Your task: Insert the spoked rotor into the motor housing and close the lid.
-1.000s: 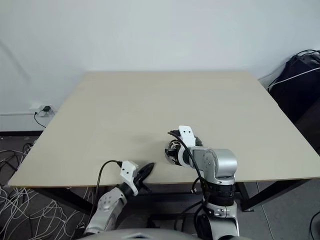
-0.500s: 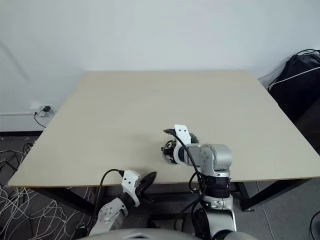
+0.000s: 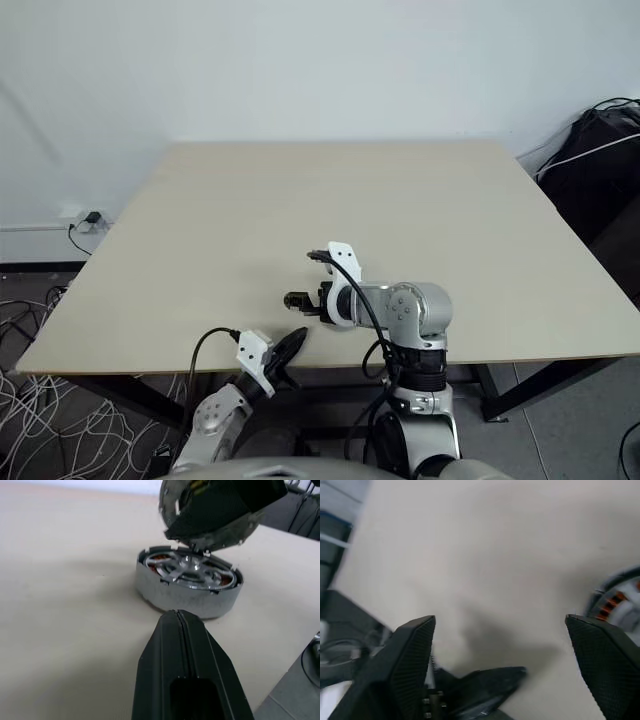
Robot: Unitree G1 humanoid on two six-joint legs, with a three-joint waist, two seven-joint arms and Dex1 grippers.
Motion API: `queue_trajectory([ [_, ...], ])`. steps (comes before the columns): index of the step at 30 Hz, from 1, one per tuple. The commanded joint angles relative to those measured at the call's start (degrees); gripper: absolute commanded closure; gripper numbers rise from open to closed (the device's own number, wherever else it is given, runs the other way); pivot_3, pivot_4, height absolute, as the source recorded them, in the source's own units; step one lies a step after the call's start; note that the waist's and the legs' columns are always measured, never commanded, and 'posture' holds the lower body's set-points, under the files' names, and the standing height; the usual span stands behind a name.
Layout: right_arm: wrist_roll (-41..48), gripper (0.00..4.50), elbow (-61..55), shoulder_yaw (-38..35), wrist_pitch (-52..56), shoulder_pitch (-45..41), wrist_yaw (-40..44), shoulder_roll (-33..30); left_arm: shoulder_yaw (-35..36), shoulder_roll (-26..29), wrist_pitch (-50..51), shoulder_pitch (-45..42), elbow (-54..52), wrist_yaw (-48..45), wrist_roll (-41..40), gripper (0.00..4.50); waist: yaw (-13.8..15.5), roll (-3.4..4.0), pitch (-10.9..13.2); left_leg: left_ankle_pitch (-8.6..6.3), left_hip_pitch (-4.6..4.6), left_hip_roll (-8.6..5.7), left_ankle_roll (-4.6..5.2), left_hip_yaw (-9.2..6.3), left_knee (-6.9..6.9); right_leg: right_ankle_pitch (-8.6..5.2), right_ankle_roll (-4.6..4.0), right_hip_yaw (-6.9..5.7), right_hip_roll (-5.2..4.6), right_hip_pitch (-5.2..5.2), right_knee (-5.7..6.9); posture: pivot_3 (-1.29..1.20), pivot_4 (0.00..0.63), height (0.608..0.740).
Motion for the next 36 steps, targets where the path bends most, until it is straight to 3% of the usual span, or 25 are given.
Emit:
queue_trajectory([
  [1, 5.56, 0.03, -5.49, -3.09, 0.56, -3.87, 1.06, 3.01, -0.13, -0.14, -1.99, 0.46, -3.77, -0.12, -0.75, 4.5, 0.06, 0.0, 0.01, -0.04, 0.0, 0.0, -0.08, 0.0, 0.0, 0.0, 0.0, 0.0, -0.01, 0.0, 0.0, 0.0, 0.0, 0.74],
  [6, 6.48, 0.03, -11.12, -5.81, -3.19, -8.15, 1.66, 1.35, -0.53, -0.57, -3.77, 0.31, -1.94, 0.57, 0.8, 4.5, 0.1, 0.01, 0.06, -0.09, -0.01, 0.0, -0.16, -0.01, 0.01, -0.01, 0.05, -0.03, 0.0, 0.01, 0.0, 0.0, 0.0, 0.74],
  [8, 5.02, 0.03, -13.46, -2.9, -8.63, -8.29, 2.89, -2.95, -0.11, -0.62, -4.75, -0.62, 0.09, 0.86, 1.15, 4.5, 0.09, 0.03, 0.08, -0.08, -0.01, 0.0, -0.14, -0.02, 0.01, -0.05, 0.12, -0.05, 0.04, 0.01, -0.01, 0.0, 0.0, 0.74],
  [12, -7.55, 0.03, -14.05, 9.74, -27.91, -4.1, 5.63, -19.32, 0.14, -0.91, -7.01, -1.48, 2.58, 1.48, 1.62, 4.5, 0.28, -0.14, 0.14, 0.01, -0.01, -0.08, 0.14, -0.02, 0.01, -0.13, 0.22, -0.11, 0.21, 0.07, -0.05, 0.0, 0.0, 0.74],
  [16, -14.33, 0.03, -8.39, 11.55, -40.48, 2.08, 6.46, -26.42, 0.34, -0.3, -8.47, -1.24, 2.02, 1.24, 1.05, 4.5, 0.21, -0.29, 0.22, -0.06, -0.01, -0.15, 0.29, 0.04, 0.02, -0.16, 0.26, -0.08, 0.14, 0.12, -0.13, 0.0, 0.0, 0.74],
  [27, -20.19, 0.03, 6.55, 6.67, -55.28, 11.79, 7.28, -29.29, -1.44, 1.56, 1.48, -0.6, -9.13, 2.34, 1.35, 4.5, 0.31, -0.37, 0.35, -0.06, 0.01, -0.05, 0.29, 0.06, 0.05, -0.15, 0.26, -0.03, -0.01, 0.13, -0.1, 0.0, 0.0, 0.74],
  [36, -24.82, 0.03, 8.12, 10.25, -51.14, 15.89, 9.45, -33.49, 1.84, 2.25, 1.79, -8.6, 1.01, -0.37, -1.16, 4.5, 0.93, -0.39, 0.38, -0.04, 0.04, -0.06, 0.3, 0.05, 0.14, -0.15, 0.26, -0.08, 0.1, 0.2, -0.02, 0.0, 0.0, 0.74],
])
